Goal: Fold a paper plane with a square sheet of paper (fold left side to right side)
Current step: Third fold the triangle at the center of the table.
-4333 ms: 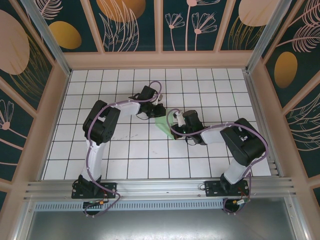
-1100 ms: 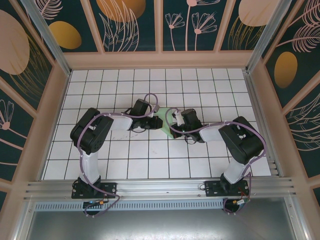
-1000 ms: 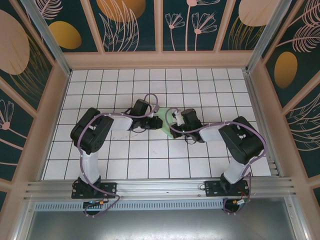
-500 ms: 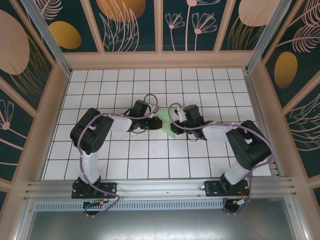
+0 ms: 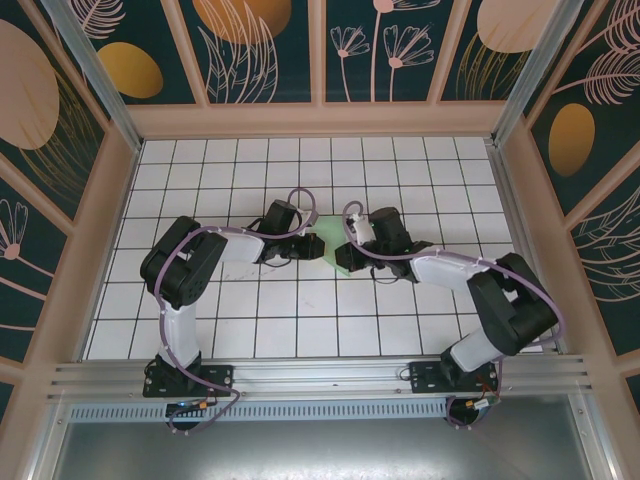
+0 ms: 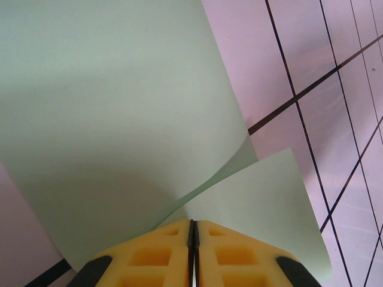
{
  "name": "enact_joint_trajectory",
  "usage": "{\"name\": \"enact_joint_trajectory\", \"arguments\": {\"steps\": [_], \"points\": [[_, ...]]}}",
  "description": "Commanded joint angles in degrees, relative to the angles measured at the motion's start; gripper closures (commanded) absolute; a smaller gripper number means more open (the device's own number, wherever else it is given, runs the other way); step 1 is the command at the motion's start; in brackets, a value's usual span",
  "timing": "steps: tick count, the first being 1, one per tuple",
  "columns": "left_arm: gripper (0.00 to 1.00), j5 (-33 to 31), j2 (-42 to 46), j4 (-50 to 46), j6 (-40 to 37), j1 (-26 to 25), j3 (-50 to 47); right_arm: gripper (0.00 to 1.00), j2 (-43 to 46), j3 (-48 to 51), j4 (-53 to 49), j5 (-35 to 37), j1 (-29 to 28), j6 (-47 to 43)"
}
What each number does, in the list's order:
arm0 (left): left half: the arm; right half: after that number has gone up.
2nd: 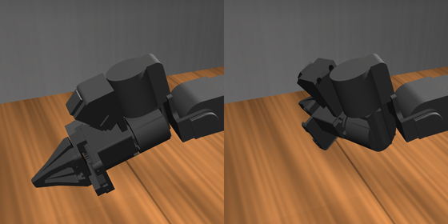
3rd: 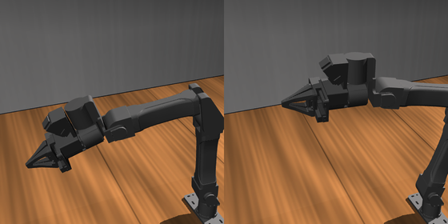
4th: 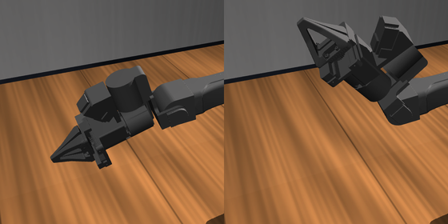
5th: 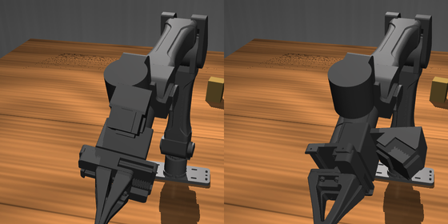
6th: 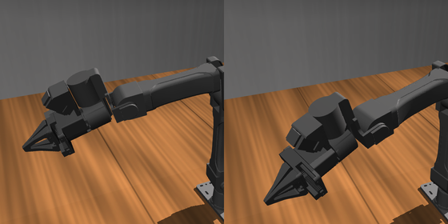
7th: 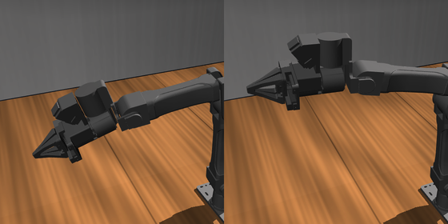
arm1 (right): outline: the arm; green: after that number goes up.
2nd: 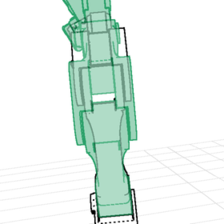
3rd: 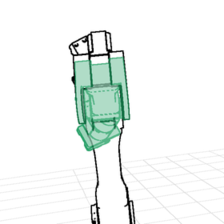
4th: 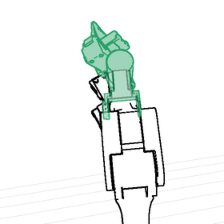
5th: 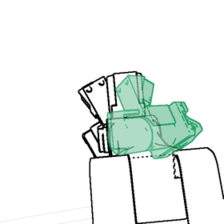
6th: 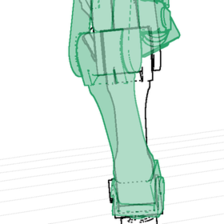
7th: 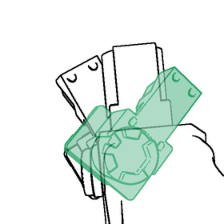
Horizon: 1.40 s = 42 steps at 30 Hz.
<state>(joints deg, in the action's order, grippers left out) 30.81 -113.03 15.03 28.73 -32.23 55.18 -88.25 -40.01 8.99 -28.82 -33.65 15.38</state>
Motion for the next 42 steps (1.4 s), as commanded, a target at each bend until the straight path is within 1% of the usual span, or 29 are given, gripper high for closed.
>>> {"name": "enact_joint_trajectory", "arguments": {"steps": [1, 6, 10, 26, 42], "points": [[0.86, -4.25, -3.17, -6.12, -1.22, 0.02, -1.51, 0.86, -3.26, -2.07, -2.78, -3.19, -0.62, 1.44], [0.86, -4.60, -3.17, -6.72, -1.35, -0.01, -1.04, 0.87, -7.59, -4.87, -5.58, -3.13, -0.86, 0.04], [0.86, -4.80, -3.41, -7.33, -1.51, -0.03, -0.44, 0.87, -9.12, -5.63, -6.90, -1.82, -0.77, -0.43], [0.86, -5.54, -3.67, -8.17, -1.73, -0.03, 0.11, 0.87, -10.51, -4.73, -7.41, 0.86, -0.53, 1.43], [0.86, -5.95, -3.93, -9.22, -2.04, -0.02, 0.19, 0.89, -11.69, -1.54, -4.94, -0.77, 0.93, 3.77]]}}
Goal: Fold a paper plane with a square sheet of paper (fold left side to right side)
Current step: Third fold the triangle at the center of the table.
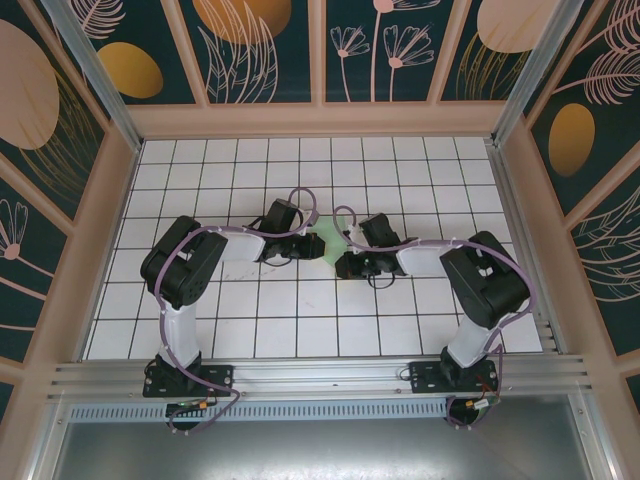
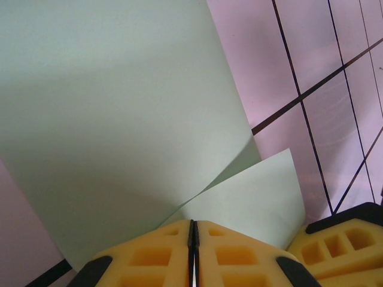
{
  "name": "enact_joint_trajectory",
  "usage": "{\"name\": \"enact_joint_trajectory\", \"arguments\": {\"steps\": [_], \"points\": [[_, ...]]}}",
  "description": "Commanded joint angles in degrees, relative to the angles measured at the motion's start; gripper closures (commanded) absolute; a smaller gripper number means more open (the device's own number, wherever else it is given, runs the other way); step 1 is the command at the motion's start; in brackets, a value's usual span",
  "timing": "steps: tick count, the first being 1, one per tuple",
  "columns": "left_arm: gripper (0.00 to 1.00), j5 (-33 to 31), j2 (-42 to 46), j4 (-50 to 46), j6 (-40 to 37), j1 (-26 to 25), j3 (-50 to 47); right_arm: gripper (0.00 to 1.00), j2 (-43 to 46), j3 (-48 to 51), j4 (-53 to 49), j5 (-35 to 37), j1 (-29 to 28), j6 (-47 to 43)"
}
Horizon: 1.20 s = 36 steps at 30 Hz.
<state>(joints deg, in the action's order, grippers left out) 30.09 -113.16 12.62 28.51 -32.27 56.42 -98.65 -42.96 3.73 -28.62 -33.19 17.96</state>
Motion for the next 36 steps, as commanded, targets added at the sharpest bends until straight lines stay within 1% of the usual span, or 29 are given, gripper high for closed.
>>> {"name": "enact_joint_trajectory", "arguments": {"steps": [1, 9, 11, 19, 25, 30, 36], "points": [[0.86, -5.22, -3.81, -6.91, -1.94, 0.03, -1.05, 0.89, -1.36, 1.72, 0.53, -1.16, 0.49, 1.37], [0.86, -5.13, -3.05, -7.09, -2.06, 0.02, -1.05, 0.98, -1.85, 3.63, 1.10, -2.72, 0.67, 2.16], [0.86, -4.70, -2.49, -7.23, -2.06, 0.02, 0.80, 0.99, -1.80, 4.00, 0.91, -2.90, 0.67, 2.39], [0.86, -4.67, 5.44, -7.11, -1.61, 0.02, 2.88, 1.00, -2.26, 4.38, 0.16, -2.14, 0.80, 2.52], [0.87, -1.60, 9.91, -3.58, -1.47, -1.15, -2.00, 1.00, -2.89, 4.46, 0.58, -1.61, 0.85, 2.61], [0.89, 2.65, 8.49, 2.83, 0.95, -3.22, -5.00, 1.00, -3.11, 4.46, 0.44, -1.62, 0.85, 2.52], [0.91, 4.08, 5.41, 7.36, 2.78, -4.90, -4.90, 1.00, -3.07, 4.35, 0.26, -1.57, 0.76, 2.44]]}}
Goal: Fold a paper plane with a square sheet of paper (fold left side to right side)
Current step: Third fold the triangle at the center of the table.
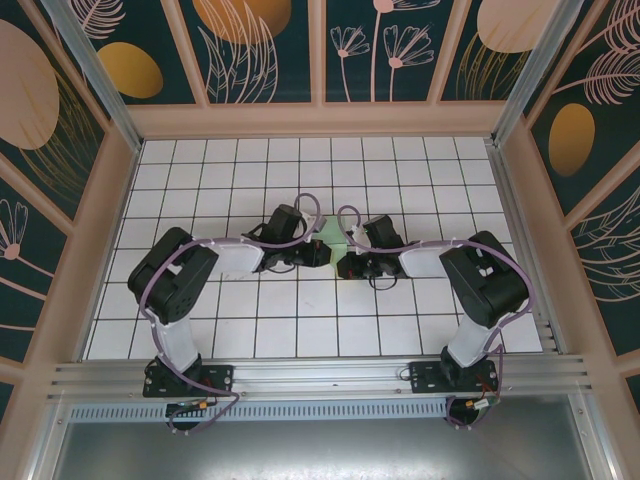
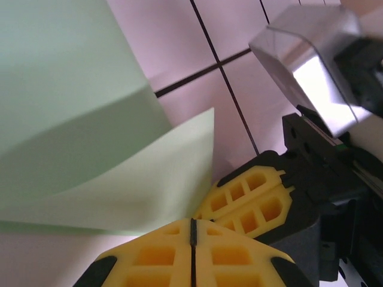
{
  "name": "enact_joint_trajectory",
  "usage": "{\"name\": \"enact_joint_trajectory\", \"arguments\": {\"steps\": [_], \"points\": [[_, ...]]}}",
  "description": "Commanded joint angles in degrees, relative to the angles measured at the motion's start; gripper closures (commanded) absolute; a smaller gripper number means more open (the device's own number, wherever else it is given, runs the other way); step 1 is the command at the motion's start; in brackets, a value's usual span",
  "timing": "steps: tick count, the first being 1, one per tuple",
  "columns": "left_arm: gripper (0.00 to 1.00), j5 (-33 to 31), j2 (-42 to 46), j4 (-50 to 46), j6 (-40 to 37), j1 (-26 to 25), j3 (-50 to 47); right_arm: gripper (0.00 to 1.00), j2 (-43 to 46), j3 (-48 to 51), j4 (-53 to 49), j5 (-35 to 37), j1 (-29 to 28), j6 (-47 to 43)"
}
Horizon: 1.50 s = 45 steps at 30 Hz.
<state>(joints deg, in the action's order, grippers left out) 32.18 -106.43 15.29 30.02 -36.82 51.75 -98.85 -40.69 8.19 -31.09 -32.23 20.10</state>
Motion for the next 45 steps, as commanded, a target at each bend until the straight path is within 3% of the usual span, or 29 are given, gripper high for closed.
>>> {"name": "enact_joint_trajectory", "arguments": {"steps": [1, 12, 28, 45], "points": [[0.91, 1.82, -1.78, 4.74, 1.35, -0.40, -0.08, 1.00, -2.84, 2.10, -4.19, 0.87, -0.20, 0.29], [0.92, -1.55, -5.13, 5.16, 1.53, -0.39, 0.13, 1.00, -2.70, 2.11, -4.57, 0.86, -0.20, 0.03], [0.93, -14.38, -7.76, -2.21, -1.28, -0.13, 2.46, 1.00, -3.16, 1.43, -7.30, 0.95, -0.20, -1.20], [0.93, -17.26, -9.17, -7.73, -5.87, 7.86, 8.69, 1.00, -3.05, 1.31, -8.23, 0.94, -0.20, -1.38]]}}
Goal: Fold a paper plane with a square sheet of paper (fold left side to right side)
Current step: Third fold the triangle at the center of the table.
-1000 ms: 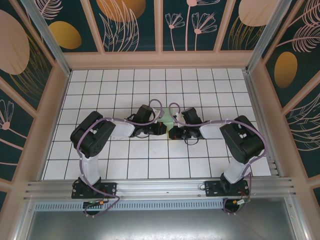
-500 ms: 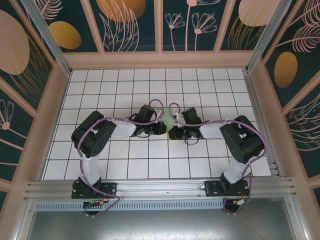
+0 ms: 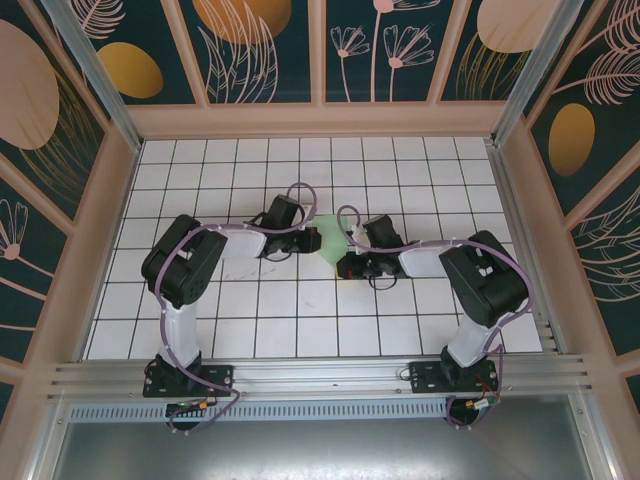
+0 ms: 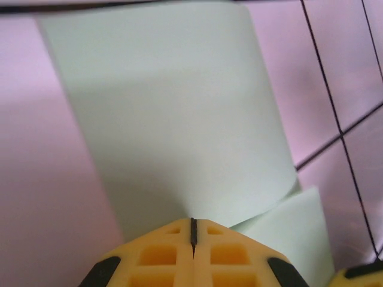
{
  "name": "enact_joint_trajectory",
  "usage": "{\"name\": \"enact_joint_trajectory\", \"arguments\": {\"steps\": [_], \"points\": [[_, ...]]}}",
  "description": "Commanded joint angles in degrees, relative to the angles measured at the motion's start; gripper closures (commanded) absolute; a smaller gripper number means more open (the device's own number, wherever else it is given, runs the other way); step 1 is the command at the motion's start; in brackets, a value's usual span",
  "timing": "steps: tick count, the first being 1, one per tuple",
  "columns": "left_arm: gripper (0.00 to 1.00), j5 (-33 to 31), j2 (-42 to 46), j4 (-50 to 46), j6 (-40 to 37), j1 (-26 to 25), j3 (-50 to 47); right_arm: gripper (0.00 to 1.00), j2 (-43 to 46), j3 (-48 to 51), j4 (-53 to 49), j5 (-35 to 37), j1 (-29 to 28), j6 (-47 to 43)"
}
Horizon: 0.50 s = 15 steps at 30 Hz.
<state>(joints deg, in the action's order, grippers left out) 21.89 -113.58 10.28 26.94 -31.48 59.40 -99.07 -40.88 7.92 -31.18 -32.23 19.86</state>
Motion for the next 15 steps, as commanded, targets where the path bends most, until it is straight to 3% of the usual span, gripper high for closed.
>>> {"name": "enact_joint_trajectory", "arguments": {"steps": [1, 8, 15], "points": [[0.93, -7.26, -2.21, -2.73, -3.10, 3.00, 1.20, 1.00, -2.83, 1.52, -7.97, 1.10, -0.18, -1.14], [0.92, -6.29, 1.37, -3.30, -4.96, 4.23, 1.77, 1.00, -2.86, 1.60, -7.54, 0.82, -0.20, -0.96], [0.92, 1.69, 9.95, 0.13, -4.23, 1.73, -3.31, 1.00, -2.87, 1.42, -7.13, 0.87, -0.20, -0.69]]}}
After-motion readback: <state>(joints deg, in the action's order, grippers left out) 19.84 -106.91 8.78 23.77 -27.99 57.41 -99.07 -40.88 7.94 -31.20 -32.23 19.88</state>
